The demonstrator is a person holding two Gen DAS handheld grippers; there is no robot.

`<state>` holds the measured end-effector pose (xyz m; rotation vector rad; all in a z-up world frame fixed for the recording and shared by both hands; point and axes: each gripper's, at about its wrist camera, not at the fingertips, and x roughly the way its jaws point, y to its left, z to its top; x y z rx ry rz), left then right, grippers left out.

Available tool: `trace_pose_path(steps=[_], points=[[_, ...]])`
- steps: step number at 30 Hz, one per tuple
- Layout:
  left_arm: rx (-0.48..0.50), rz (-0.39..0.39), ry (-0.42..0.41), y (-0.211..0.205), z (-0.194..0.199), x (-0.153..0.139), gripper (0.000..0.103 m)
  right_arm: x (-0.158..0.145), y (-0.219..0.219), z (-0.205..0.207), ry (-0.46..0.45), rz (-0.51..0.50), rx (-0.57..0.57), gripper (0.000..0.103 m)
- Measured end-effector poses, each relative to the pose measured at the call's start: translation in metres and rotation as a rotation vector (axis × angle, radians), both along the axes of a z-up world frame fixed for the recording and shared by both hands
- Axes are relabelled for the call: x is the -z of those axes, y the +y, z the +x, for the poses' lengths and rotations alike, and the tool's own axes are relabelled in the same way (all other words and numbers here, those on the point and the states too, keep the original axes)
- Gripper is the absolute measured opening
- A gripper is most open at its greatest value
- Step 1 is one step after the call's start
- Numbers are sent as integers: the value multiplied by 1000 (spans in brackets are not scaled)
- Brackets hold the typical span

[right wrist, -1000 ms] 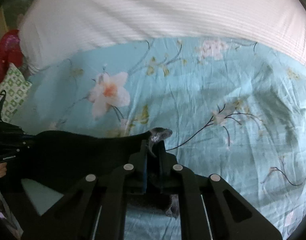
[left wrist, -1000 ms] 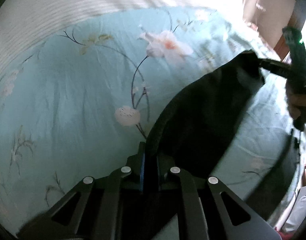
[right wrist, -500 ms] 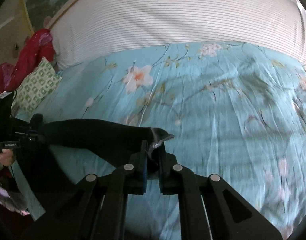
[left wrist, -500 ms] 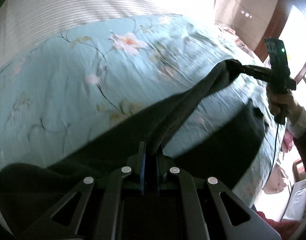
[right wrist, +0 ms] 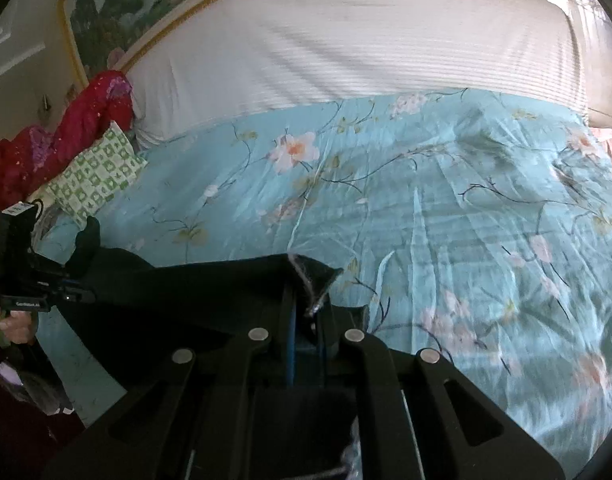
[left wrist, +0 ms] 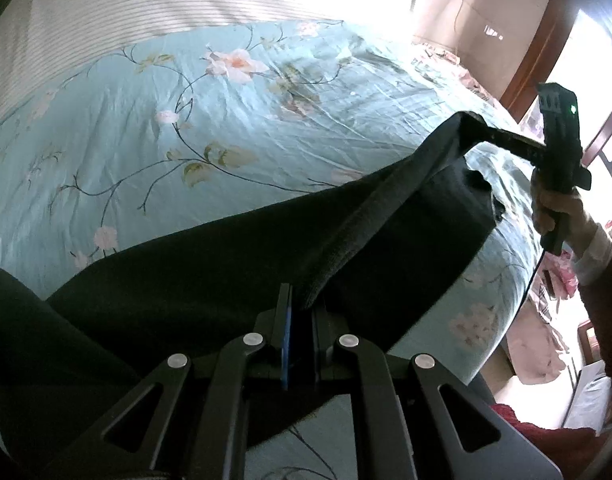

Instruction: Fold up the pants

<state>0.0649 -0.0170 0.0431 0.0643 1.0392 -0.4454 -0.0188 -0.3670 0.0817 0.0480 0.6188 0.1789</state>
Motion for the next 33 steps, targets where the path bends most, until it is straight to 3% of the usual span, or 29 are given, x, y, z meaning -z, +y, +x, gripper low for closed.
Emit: trace_pose_path(steps=[15, 26, 33], points=[[-2, 24, 50, -16, -26, 40, 6, 35, -6, -42, 44, 1, 73, 8], [0, 30, 44, -15, -34, 48, 7, 42, 5, -64, 68, -68, 99, 8], [-13, 14, 58, -11, -38, 49, 14, 50, 0, -74, 111, -65, 163, 7]])
